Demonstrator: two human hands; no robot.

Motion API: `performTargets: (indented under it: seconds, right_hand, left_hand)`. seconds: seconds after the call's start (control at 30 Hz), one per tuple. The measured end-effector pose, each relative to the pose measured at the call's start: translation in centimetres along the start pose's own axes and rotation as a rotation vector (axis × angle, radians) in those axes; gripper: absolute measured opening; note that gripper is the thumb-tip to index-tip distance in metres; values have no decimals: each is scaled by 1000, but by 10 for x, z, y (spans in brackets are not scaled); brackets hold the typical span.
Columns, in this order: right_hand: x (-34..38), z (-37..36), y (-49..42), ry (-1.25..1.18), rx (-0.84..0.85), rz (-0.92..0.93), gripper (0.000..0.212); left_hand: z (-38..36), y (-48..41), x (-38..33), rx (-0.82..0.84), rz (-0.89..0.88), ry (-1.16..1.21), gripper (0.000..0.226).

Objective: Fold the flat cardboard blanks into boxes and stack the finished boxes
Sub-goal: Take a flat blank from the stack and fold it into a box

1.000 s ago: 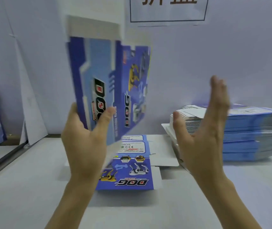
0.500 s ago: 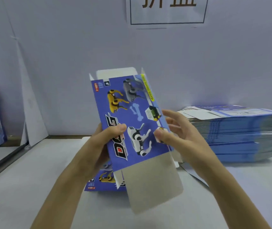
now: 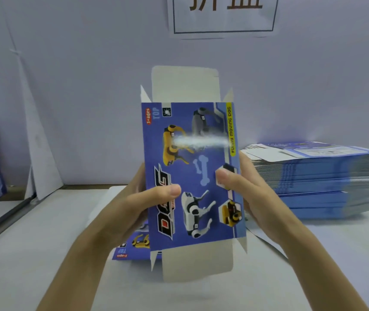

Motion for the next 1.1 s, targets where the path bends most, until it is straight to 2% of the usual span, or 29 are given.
performTargets:
  seconds: [0.13,0.2,0.23,0.3,0.4,0.47,0.57,0.7,0.83,0.93,1.1]
  right_hand:
    - [-4,6,2,-80,-37,-84,49]
    - [0,8,4,-31,-11,-46,42]
    - [2,8,4,7,18,0,42]
    - [6,6,7,45,36,66,57]
    - [9,6,7,54,-10,198,77]
    - [7,8,6,17,-41,260,76]
    - [5,7,8,50,-93,317,82]
    - [10,10,11,185,-122,368,84]
    - [13,13,14,351,-112,447,85]
    - [10,14,14,349,-77,450,87]
    - [11,16,13,354,-67,401,89]
  left_hand:
    - [-2,-7,-1,-162,-52,-43,90]
    - [-5,-7,0,-190,-74,-81,97]
    - [-7,-7,1,-175,-76,-92,95]
    - [-9,-5,1,-121,-70,-101,83]
    - [-9,-1,1,-33,9,-79,73]
    - [-11,0,2,-10,63,-37,71]
    - [-19,-3,7,-64,6,-36,60]
    - [-23,-3,10,-107,0,10,74]
    - [-20,-1,3,-122,-57,96,73]
    - [-19,0,1,-127,-92,15,78]
    - [-15,1,2,-117,-83,-15,60]
Point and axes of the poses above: each hand's wrist, its own y-axis away from the middle knuckle, its own z-axis out of the back of the hand, x = y × z, the point moved 1 cm from there along -y, towards the middle knuckle, and after that the axes turned 4 degrees about -z, right-handed, at the moved point
